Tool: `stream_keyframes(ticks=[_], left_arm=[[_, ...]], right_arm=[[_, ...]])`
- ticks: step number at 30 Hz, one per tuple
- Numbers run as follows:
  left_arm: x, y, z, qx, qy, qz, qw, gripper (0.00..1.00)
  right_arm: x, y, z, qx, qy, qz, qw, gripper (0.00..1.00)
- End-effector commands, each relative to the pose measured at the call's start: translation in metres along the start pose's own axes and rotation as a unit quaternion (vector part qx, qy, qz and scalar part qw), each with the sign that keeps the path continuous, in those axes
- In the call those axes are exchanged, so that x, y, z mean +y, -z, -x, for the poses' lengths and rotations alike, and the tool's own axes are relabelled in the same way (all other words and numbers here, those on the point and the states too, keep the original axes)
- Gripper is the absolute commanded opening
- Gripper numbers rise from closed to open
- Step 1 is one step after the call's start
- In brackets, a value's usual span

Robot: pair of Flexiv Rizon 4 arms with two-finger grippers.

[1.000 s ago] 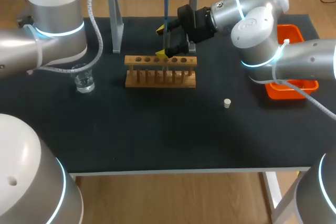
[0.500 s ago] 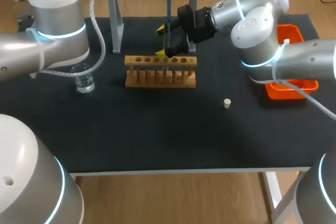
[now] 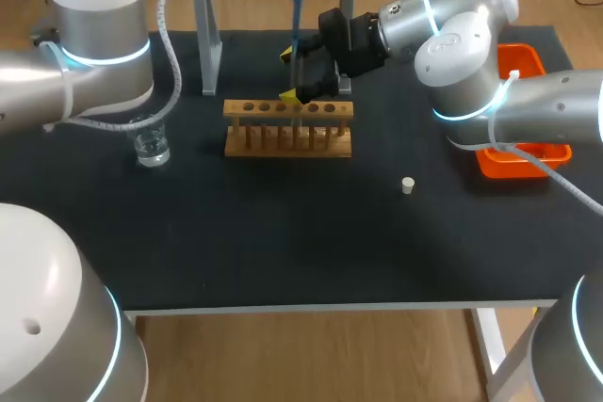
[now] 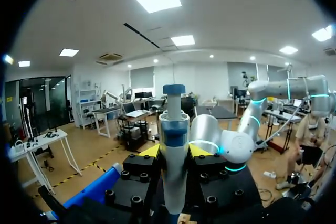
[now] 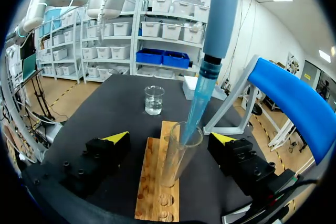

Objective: Invert the test tube, pick up the pipette, mount the tip to pipette, aspirate from beaker and dispense into the tube, eject the tip, return the pipette, and cap with the stopper.

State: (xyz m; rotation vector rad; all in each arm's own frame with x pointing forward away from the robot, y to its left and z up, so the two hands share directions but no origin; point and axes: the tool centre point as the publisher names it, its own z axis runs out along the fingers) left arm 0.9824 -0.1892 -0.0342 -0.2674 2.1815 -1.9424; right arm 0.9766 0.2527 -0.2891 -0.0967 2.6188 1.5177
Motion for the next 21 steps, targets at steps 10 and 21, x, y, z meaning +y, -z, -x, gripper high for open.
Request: stream_keyframes(ticks=[10, 21], left_arm=[[-0.0004, 0.0016, 0.0004, -0.006, -0.003, -0.024, 1.0, 0.0], [0.0046, 0.0007, -0.0011, -0.004, 0.002, -0.019, 1.0, 0.0]], right_arm=[[0.0006, 0.0013, 0.0007, 0.002, 0.0, -0.002, 1.0, 1.0], [0.0006, 0.0013, 0.0007, 0.002, 0.0, -0.002, 1.0, 1.0]])
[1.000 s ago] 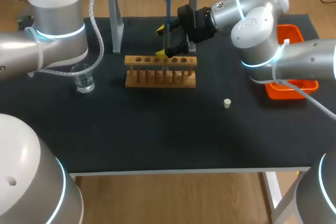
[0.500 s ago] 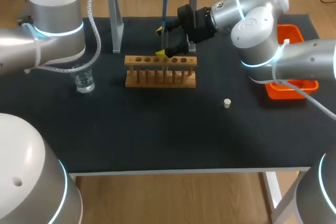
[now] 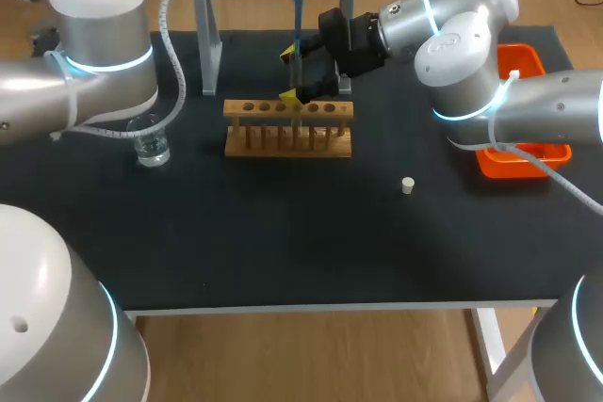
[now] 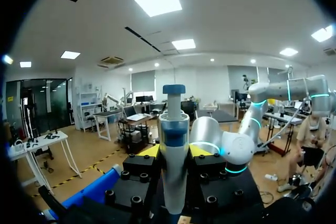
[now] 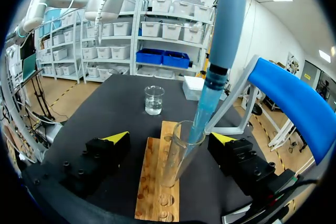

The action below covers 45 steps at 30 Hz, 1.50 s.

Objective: Invert the test tube, pick up the pipette, mount the tip to pipette, aspirate from beaker and dispense into the tube, eject the tip, return the pipette, and cap with the stopper.

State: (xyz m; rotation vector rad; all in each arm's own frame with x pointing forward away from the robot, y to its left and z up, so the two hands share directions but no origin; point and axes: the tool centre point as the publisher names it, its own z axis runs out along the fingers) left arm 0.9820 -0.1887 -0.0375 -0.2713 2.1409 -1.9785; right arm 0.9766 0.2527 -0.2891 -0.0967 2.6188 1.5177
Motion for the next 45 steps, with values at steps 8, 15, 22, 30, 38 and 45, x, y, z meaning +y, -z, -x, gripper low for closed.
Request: stream_keyframes(ticks=[8, 15, 22, 30, 38, 45], left_arm=[[0.003, 0.001, -0.001, 0.0, 0.004, -0.002, 1.0, 0.0], [0.007, 0.001, 0.001, -0.002, 0.009, -0.002, 1.0, 0.0], [0.012, 0.001, 0.003, -0.004, 0.015, -0.003, 1.0, 0.0], [0.014, 0.002, 0.005, -0.005, 0.02, -0.005, 1.0, 0.0], [0.018, 0.003, 0.006, -0.01, 0.019, -0.001, 1.0, 0.0], [0.02, 0.003, 0.007, -0.012, 0.02, -0.001, 1.0, 0.0]], right_arm=[[0.001, 0.001, 0.001, 0.002, 0.0, -0.002, 1.0, 1.0], [0.001, 0.001, 0.001, 0.002, 0.0, -0.002, 1.0, 1.0], [0.001, 0.001, 0.001, 0.002, 0.0, -0.002, 1.0, 1.0], [0.001, 0.001, 0.001, 0.002, 0.0, -0.002, 1.0, 1.0], [0.001, 0.001, 0.001, 0.002, 0.0, -0.002, 1.0, 1.0], [0.001, 0.001, 0.001, 0.002, 0.0, -0.002, 1.0, 1.0]])
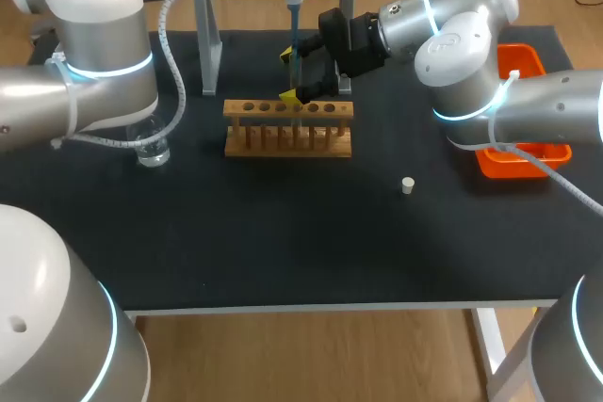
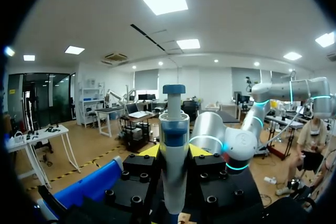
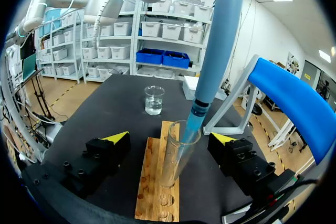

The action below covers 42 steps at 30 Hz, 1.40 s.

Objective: Invert the test tube, pick up the pipette, mount the tip to pipette, aspirate from beaker and dispense into the tube, eject the tip, return the pipette, and cap with the stopper.

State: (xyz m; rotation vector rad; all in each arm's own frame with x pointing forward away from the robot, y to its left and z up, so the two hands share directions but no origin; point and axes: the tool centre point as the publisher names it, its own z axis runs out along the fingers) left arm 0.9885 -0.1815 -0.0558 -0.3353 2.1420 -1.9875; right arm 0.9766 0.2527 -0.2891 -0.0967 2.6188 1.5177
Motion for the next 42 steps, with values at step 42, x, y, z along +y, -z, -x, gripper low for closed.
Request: stream_keyframes(ticks=[42], left_arm=[[0.021, -0.006, -0.003, -0.003, 0.019, -0.003, 1.0, 0.0]], right_arm=[[0.001, 0.001, 0.001, 0.002, 0.0, -0.002, 1.0, 1.0]])
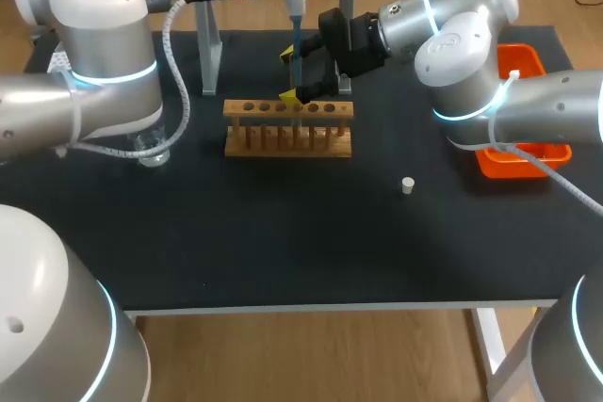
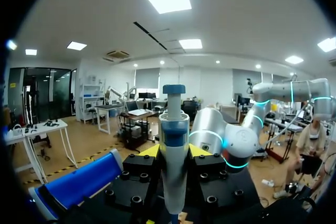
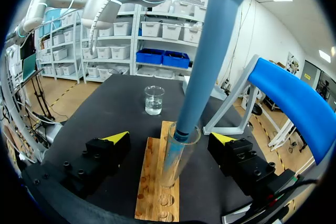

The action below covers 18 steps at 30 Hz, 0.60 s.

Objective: Invert the test tube, pick up the pipette, mount the tip to pipette, aspirate from beaker and dispense into the tube, eject the tip, return the pipette, and cap with the stopper.

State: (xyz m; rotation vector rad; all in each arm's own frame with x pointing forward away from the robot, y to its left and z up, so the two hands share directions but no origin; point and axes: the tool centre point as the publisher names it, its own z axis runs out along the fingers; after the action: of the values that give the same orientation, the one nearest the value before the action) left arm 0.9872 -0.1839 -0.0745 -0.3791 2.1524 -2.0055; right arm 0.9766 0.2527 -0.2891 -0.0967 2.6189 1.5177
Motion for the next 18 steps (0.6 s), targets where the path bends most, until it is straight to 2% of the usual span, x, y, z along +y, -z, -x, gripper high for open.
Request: stream_keyframes(ticks=[1, 18], left_arm=[[0.0032, -0.0027, -0.0006, -0.003, 0.001, -0.003, 1.0, 0.0], [0.005, -0.0031, -0.0001, -0.002, 0.001, -0.003, 1.0, 0.0]], right_arm=[[0.0006, 0.0012, 0.0007, 0.002, 0.0, -0.002, 1.0, 1.0], [0.0006, 0.0012, 0.0007, 0.002, 0.0, -0.002, 1.0, 1.0]])
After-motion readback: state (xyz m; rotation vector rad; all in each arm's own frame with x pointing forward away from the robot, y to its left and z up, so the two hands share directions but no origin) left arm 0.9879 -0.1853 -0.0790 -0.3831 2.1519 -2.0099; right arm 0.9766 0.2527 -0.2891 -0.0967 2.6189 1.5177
